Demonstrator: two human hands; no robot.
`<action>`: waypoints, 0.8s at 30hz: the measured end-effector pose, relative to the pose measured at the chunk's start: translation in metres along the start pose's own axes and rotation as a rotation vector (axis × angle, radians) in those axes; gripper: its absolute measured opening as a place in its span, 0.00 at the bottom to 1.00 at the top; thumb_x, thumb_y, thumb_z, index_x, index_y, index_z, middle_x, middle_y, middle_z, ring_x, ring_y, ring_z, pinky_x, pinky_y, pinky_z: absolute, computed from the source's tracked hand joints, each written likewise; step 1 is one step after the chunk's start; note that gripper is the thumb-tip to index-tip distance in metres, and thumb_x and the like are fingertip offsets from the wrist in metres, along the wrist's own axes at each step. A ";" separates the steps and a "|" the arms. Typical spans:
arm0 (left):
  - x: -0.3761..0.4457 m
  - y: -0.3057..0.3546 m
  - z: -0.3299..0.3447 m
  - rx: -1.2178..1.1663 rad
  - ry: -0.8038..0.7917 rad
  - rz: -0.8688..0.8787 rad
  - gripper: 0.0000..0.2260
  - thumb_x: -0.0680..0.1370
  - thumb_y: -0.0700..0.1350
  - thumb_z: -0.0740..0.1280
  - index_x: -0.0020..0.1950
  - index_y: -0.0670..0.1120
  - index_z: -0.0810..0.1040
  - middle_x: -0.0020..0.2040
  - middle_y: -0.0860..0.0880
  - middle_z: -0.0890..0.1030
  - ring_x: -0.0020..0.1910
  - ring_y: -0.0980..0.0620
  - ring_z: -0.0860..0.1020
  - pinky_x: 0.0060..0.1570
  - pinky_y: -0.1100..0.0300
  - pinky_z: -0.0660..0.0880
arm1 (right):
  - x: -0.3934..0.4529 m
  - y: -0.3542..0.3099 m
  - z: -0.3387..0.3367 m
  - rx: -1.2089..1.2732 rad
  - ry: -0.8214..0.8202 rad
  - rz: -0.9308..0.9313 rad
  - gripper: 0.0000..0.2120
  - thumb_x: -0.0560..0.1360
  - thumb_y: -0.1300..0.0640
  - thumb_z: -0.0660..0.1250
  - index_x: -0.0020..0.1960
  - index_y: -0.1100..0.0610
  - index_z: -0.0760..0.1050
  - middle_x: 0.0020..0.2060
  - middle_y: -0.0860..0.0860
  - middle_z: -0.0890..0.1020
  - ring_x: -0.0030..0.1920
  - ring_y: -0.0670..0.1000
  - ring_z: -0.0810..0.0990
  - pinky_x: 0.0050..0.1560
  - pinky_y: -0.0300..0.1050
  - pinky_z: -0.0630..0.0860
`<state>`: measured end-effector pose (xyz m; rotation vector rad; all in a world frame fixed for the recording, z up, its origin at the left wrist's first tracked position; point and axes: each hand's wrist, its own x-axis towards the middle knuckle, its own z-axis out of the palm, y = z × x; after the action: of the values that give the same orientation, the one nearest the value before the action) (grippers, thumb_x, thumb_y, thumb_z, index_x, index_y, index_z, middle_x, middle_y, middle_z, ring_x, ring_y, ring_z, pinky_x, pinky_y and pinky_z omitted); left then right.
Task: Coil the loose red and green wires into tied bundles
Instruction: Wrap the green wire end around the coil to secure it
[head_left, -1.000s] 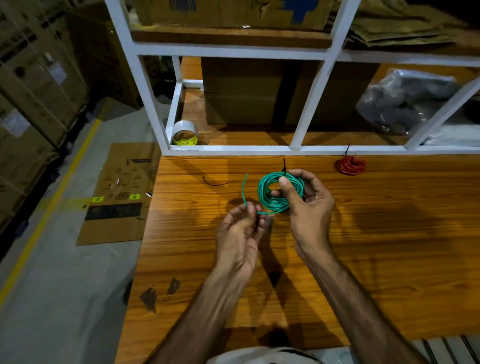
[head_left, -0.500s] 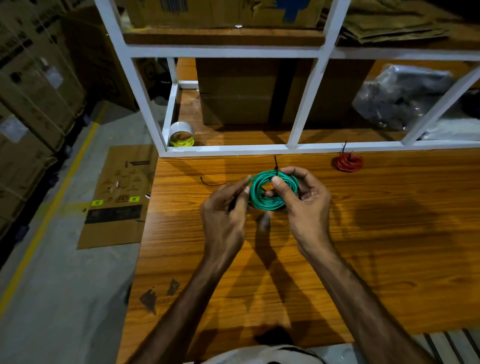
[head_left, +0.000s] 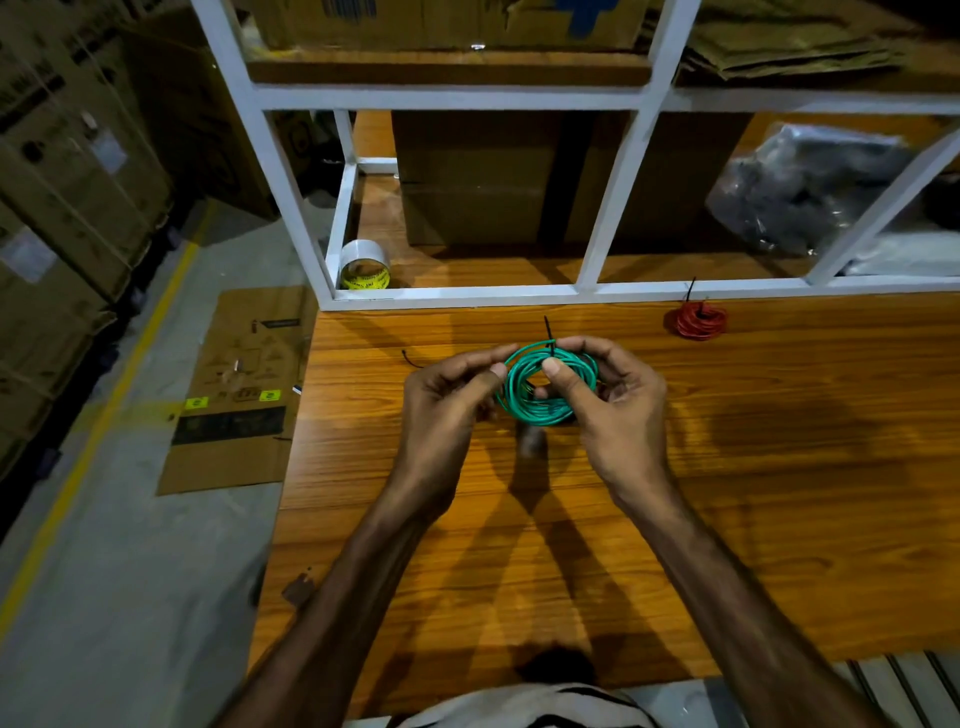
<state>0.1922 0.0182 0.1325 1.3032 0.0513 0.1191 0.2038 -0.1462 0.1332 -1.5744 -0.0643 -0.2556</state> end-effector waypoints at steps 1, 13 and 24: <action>0.001 0.000 -0.001 -0.017 -0.019 -0.011 0.09 0.78 0.40 0.70 0.57 0.43 0.86 0.52 0.42 0.87 0.48 0.48 0.82 0.41 0.56 0.73 | 0.000 0.000 0.000 -0.012 -0.005 -0.007 0.10 0.77 0.61 0.75 0.58 0.57 0.82 0.52 0.54 0.87 0.52 0.56 0.87 0.49 0.59 0.86; 0.008 0.005 -0.007 0.185 0.011 0.146 0.06 0.78 0.37 0.72 0.53 0.39 0.86 0.46 0.44 0.87 0.41 0.55 0.82 0.36 0.61 0.75 | -0.002 -0.001 0.000 -0.049 -0.024 -0.067 0.10 0.77 0.61 0.75 0.57 0.52 0.82 0.53 0.52 0.86 0.54 0.54 0.87 0.49 0.59 0.86; 0.011 0.006 -0.008 0.366 0.017 0.233 0.05 0.77 0.37 0.74 0.51 0.42 0.88 0.46 0.51 0.88 0.46 0.54 0.85 0.42 0.57 0.80 | -0.004 -0.001 -0.001 -0.055 -0.006 -0.056 0.10 0.77 0.61 0.75 0.58 0.54 0.82 0.53 0.53 0.86 0.50 0.55 0.88 0.40 0.52 0.86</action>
<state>0.2018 0.0285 0.1370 1.6712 -0.0682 0.3319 0.1995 -0.1469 0.1334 -1.6301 -0.1071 -0.2991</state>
